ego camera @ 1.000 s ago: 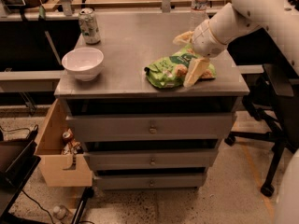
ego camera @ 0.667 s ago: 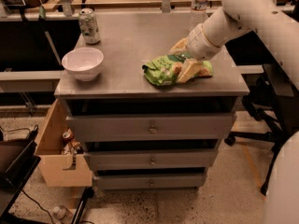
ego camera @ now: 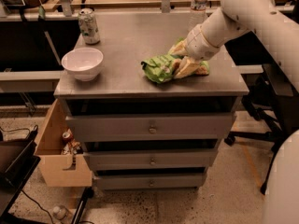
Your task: Move green rice chip bag near 7up can
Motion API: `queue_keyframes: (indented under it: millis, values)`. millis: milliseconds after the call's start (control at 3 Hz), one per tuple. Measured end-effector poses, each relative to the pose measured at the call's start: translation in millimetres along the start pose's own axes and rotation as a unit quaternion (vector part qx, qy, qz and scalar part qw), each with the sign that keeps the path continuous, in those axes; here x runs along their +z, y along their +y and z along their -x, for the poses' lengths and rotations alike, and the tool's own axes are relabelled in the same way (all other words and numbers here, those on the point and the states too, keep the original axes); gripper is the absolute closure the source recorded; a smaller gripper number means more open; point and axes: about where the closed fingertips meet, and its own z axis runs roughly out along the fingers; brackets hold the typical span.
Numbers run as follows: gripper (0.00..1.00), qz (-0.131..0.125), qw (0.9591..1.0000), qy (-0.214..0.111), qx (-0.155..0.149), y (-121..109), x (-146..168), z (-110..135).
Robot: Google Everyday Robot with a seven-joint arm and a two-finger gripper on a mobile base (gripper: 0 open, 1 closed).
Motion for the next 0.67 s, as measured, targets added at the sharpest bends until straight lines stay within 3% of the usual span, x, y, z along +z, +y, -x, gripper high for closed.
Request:
queue_keyframes:
  millis: [667]
  values:
    - [1.0,0.0,1.0,0.0,0.0,-0.1,0.7,0.3]
